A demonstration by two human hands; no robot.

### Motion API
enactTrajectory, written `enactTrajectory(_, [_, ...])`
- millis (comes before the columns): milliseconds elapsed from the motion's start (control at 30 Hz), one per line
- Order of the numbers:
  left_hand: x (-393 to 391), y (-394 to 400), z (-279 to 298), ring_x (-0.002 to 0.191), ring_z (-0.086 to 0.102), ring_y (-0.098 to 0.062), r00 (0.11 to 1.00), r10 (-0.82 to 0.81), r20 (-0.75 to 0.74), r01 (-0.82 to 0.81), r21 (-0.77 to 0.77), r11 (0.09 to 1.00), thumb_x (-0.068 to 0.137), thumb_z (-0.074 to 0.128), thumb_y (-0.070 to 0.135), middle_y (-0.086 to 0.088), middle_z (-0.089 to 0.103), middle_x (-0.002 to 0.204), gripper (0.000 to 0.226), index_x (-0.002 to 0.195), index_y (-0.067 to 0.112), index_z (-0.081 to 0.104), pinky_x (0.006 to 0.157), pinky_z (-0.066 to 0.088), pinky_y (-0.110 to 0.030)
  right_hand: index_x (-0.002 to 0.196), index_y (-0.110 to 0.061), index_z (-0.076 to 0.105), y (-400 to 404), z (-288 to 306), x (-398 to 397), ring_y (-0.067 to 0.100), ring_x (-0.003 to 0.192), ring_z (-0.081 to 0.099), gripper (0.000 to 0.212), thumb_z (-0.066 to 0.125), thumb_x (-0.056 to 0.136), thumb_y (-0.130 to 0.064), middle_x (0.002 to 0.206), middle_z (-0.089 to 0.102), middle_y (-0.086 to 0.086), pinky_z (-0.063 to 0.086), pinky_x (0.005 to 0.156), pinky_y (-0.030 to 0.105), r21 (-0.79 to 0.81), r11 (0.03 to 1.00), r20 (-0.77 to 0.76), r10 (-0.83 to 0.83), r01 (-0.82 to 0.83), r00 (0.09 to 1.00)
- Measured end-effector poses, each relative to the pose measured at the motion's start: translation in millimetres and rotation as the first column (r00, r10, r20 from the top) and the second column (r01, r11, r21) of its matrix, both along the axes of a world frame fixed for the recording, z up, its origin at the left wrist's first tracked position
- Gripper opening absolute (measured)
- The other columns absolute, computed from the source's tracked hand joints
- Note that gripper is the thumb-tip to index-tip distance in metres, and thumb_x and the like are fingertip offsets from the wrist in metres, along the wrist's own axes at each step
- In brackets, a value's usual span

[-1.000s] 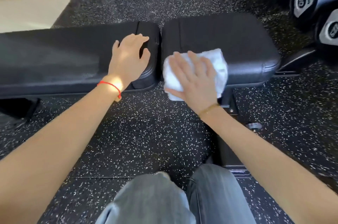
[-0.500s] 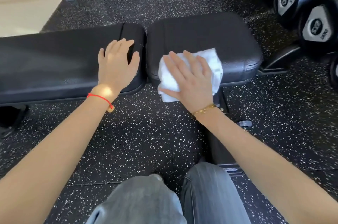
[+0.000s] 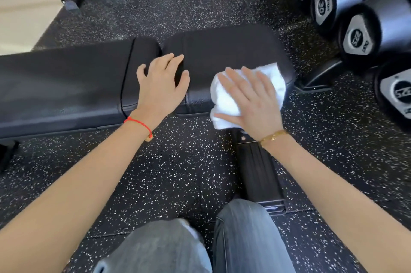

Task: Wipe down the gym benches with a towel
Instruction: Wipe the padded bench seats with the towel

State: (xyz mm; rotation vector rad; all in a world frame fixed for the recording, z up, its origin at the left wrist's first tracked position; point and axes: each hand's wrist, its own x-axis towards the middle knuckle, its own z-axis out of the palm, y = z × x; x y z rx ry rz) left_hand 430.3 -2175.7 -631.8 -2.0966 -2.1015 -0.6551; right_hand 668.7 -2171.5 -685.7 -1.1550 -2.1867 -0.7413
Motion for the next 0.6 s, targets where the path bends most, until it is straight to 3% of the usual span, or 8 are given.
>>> enactTrajectory(200, [-0.1,0.7,-3.7,0.138,0.038,-0.018,1.0,0.009,0.0,-0.009,0.013,1.0,0.099,0.033,0.043,0.0,0.045,0.148,0.049,0.142,0.025,0.048,0.116,0.016,-0.058,0.147,-0.02,0.045,7.3,-0.6,53.2,0.034,0.14,0.039,0.086,0.051,0.084,-0.079,0.152,0.046,0.004,0.029,0.115,0.054,-0.071,0.995,-0.171,-0.075,0.064,0.982])
enactTrajectory(433, [1.7,1.7,-2.6,0.14,0.034,-0.02,1.0,-0.002,-0.022,0.002,0.004,1.0,0.097,0.03,0.045,0.0,0.046,0.147,0.053,0.142,0.024,0.047,0.115,0.018,-0.059,0.146,-0.023,0.048,-0.2,4.9,-4.3,0.028,0.136,0.047,0.083,0.043,0.087,-0.082,0.149,0.05,-0.003,0.03,0.113,0.05,-0.045,0.996,-0.053,-0.077,0.075,0.996])
enactTrajectory(600, [-10.9,2.1,3.1,0.141,0.032,-0.023,0.998,-0.002,-0.062,0.002,-0.002,1.0,0.1,0.037,0.046,0.002,0.048,0.147,0.049,0.14,0.023,0.05,0.111,0.026,-0.051,0.145,-0.023,0.049,6.8,21.1,21.6,0.03,0.136,0.045,0.076,0.042,0.09,-0.076,0.15,0.048,-0.002,0.031,0.112,0.046,-0.156,0.988,-0.1,-0.011,-0.005,0.995])
